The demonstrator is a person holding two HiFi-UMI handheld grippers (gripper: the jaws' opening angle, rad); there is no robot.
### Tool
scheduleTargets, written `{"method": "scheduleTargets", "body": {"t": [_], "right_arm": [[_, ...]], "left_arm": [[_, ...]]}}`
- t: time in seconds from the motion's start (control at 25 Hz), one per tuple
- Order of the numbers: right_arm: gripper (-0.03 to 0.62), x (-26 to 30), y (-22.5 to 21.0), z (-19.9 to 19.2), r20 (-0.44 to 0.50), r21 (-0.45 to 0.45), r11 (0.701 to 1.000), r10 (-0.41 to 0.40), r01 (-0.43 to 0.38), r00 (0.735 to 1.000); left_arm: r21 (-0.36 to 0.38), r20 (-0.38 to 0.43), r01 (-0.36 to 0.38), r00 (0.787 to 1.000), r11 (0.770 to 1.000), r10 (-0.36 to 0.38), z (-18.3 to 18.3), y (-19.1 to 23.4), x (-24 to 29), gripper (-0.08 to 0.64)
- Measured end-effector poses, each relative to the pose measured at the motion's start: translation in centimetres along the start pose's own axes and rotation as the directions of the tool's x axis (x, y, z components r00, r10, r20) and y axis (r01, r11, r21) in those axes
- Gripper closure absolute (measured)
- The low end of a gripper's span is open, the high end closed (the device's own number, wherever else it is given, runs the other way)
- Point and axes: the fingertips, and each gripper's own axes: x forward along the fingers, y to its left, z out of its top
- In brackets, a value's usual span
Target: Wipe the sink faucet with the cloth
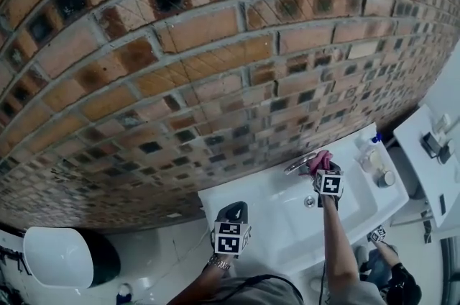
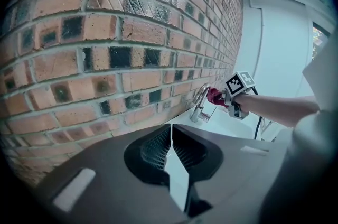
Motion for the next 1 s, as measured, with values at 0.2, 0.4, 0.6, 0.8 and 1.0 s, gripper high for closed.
{"method": "scheduleTargets", "body": {"t": [0.2,0.4,0.6,0.8,1.0], "right_arm": [[0.552,0.1,5.3,-6.1,-0.173,-0.187,0.972,0.111,-0.144,0.979],[0.552,-1.8,6.4,0.5,0.187,-0.028,0.987,0.162,-0.16,0.969],[0.557,-0.6,9.8,2.8,0.211,-0.231,0.961,0.204,-0.154,0.956],[0.555,-1.4,11.8,1.8,0.25,-0.464,0.883,0.21,-0.073,0.945],[0.554,-4.2,14.5,-1.2,0.232,-0.623,0.776,0.309,-0.103,0.922]], "left_arm": [[-0.011,-0.006,0.03,1.0,0.999,-0.03,0.2,-1.0,0.4,0.531],[-0.006,-0.013,0.021,1.0,1.0,-0.021,0.0,-0.3,0.4,0.531],[-0.027,-0.02,0.002,1.0,1.0,-0.003,-0.3,0.7,0.3,0.531],[-0.03,-0.012,-0.006,1.0,1.0,0.006,0.0,1.2,0.2,0.531],[-0.031,-0.029,0.002,1.0,1.0,-0.003,-0.5,0.9,0.6,0.532]]}}
